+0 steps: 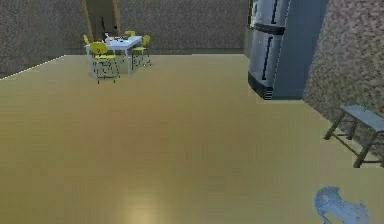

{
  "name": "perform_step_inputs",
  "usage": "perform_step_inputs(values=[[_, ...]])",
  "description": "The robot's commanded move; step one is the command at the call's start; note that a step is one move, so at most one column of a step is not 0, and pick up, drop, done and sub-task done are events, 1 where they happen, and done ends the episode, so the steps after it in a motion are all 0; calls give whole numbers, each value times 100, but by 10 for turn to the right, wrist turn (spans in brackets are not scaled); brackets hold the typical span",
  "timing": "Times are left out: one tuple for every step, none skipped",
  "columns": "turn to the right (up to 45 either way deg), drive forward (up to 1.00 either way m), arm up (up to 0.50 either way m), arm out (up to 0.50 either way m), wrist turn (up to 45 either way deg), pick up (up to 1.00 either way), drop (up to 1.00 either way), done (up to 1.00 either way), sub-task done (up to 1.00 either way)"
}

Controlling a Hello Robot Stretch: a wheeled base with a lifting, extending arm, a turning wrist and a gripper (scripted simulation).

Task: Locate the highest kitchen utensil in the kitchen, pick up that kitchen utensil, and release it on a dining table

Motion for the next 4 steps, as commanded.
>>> perform_step_inputs(values=[[-330,0,0,0,0,0,0,0,0],[0,100,0,0,0,0,0,0,0],[0,100,0,0,0,0,0,0,0],[0,100,0,0,0,0,0,0,0]])
